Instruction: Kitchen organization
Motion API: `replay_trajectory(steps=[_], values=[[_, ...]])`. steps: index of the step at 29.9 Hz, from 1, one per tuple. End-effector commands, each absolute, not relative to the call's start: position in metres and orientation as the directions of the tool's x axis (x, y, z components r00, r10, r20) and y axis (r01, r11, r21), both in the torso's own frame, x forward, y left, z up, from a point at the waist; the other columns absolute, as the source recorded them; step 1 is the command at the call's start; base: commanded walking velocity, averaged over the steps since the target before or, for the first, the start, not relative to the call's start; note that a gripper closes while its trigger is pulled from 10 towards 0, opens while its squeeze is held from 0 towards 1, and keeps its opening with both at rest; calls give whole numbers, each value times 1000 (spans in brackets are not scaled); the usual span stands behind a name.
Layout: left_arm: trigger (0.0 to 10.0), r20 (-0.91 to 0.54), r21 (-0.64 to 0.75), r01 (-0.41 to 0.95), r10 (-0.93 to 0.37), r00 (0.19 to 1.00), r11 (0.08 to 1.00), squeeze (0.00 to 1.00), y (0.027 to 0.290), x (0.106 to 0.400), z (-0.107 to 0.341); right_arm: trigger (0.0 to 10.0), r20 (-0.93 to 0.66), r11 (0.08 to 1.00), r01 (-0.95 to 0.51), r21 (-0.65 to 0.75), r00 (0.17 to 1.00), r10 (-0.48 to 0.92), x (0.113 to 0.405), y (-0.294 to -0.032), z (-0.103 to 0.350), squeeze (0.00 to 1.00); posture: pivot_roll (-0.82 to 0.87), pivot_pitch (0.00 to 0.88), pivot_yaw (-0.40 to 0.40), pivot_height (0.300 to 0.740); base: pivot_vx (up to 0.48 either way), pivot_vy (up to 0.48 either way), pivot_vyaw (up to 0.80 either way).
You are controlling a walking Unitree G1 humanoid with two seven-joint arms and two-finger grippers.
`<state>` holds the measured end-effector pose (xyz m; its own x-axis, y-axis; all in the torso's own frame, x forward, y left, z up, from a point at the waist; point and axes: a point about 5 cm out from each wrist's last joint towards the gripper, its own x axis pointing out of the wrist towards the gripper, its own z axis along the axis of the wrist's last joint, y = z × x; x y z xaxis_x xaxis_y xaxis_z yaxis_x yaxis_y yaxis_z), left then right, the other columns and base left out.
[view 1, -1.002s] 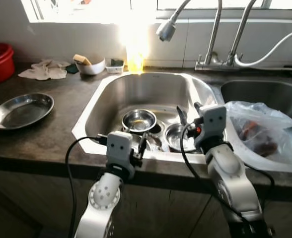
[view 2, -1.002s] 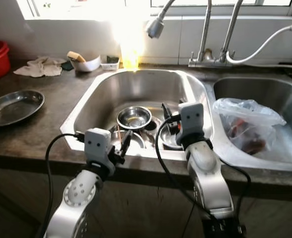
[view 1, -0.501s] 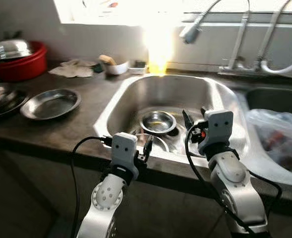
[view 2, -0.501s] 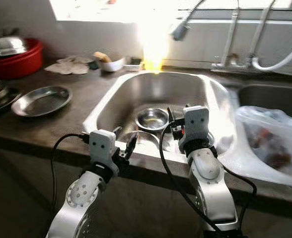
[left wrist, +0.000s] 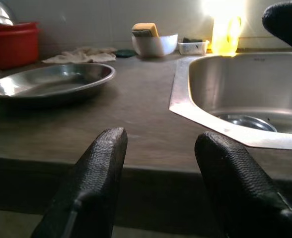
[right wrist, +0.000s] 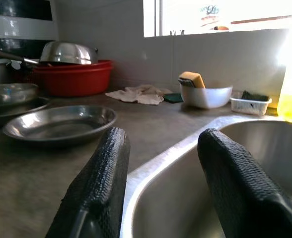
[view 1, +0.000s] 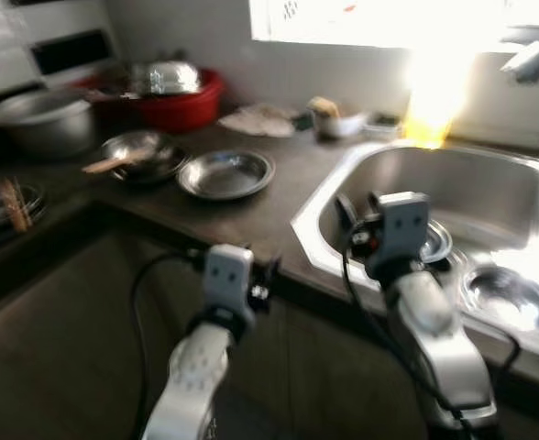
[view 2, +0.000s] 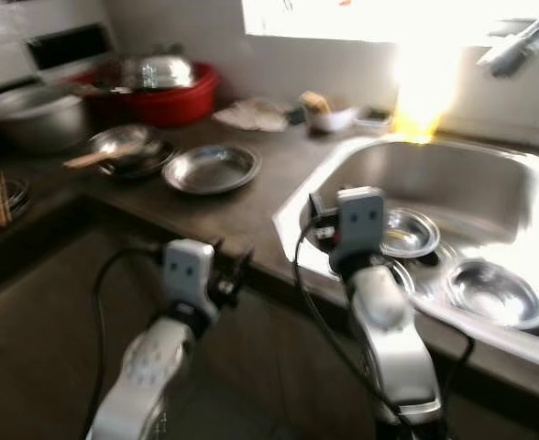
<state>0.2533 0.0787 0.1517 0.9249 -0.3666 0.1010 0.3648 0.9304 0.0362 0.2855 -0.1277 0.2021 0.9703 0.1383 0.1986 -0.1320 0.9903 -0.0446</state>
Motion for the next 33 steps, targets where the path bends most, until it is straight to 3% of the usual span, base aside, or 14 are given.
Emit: replay_trajectory(steps=[1, 17, 33], values=[[10000, 107, 44, 348, -351, 930, 936, 0, 84, 254, 153, 10000, 221, 989, -147, -30, 964, 150, 285, -122, 209, 0, 73, 12, 25, 740, 0, 476, 800], [10000, 107, 74, 338, -344, 933, 938, 0, 85, 255, 154, 10000, 201, 986, -164, -21, 966, 164, 291, -119, 211, 0, 75, 19, 25, 740, 0, 30, 50], [10000, 101, 69, 344, -350, 931, 936, 0, 84, 254, 153, 10000, 204, 990, -142, -20, 968, 143, 295, -119, 214, 0, 78, 30, 24, 740, 279, 0, 0]])
